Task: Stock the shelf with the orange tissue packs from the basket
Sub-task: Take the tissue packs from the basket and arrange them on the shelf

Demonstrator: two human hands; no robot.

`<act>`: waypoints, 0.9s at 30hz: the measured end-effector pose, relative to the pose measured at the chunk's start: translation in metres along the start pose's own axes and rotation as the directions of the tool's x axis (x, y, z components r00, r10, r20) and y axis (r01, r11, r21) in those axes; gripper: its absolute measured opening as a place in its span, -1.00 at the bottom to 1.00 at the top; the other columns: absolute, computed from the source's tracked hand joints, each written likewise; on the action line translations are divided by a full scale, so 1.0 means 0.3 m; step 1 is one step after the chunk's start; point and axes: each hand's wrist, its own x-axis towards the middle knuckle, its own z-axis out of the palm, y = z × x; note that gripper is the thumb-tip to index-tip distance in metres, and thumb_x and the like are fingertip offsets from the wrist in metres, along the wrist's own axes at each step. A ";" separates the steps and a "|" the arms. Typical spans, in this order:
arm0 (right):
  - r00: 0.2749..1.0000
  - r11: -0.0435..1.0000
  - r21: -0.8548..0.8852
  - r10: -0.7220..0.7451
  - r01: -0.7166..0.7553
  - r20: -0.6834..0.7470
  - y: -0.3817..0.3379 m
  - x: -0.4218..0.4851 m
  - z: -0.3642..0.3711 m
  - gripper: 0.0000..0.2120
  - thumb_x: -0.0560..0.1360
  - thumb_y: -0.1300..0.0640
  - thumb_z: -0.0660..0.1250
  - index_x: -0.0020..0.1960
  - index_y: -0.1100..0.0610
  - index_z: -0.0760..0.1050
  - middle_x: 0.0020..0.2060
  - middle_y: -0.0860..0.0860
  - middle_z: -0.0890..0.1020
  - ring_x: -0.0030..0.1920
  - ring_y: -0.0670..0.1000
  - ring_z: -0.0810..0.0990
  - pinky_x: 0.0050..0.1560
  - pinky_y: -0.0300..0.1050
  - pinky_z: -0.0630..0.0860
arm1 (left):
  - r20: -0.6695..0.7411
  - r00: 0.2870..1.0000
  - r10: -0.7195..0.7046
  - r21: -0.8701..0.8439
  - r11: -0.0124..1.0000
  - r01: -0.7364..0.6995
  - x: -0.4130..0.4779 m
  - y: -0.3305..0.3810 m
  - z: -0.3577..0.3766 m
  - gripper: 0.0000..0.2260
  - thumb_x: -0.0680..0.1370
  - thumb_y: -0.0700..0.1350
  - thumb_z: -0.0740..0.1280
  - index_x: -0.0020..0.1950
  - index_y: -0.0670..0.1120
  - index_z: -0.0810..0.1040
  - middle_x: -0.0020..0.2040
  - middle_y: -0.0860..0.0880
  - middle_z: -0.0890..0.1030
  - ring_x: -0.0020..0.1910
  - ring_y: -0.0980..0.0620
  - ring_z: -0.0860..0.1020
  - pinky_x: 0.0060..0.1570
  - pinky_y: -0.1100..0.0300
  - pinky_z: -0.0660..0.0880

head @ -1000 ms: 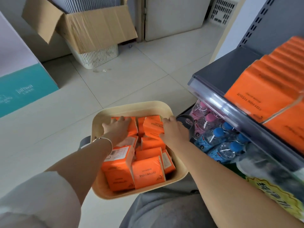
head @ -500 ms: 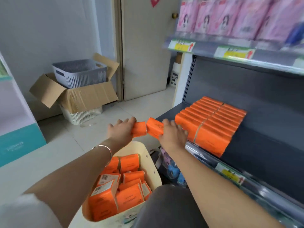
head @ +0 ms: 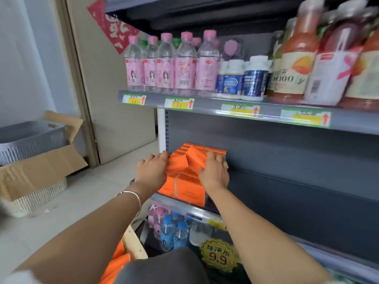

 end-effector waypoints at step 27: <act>0.953 0.945 -0.120 0.298 -0.303 -0.054 0.608 0.689 0.285 -0.58 0.55 0.25 0.19 0.37 -0.03 0.37 0.32 0.13 0.29 0.26 0.22 0.33 0.22 0.04 0.42 | -0.083 0.965 0.250 -0.024 0.967 -0.252 0.586 0.365 0.410 -0.48 0.50 -0.25 0.20 0.44 0.07 0.25 0.28 -0.02 0.38 0.26 -0.13 0.33 0.17 0.02 0.30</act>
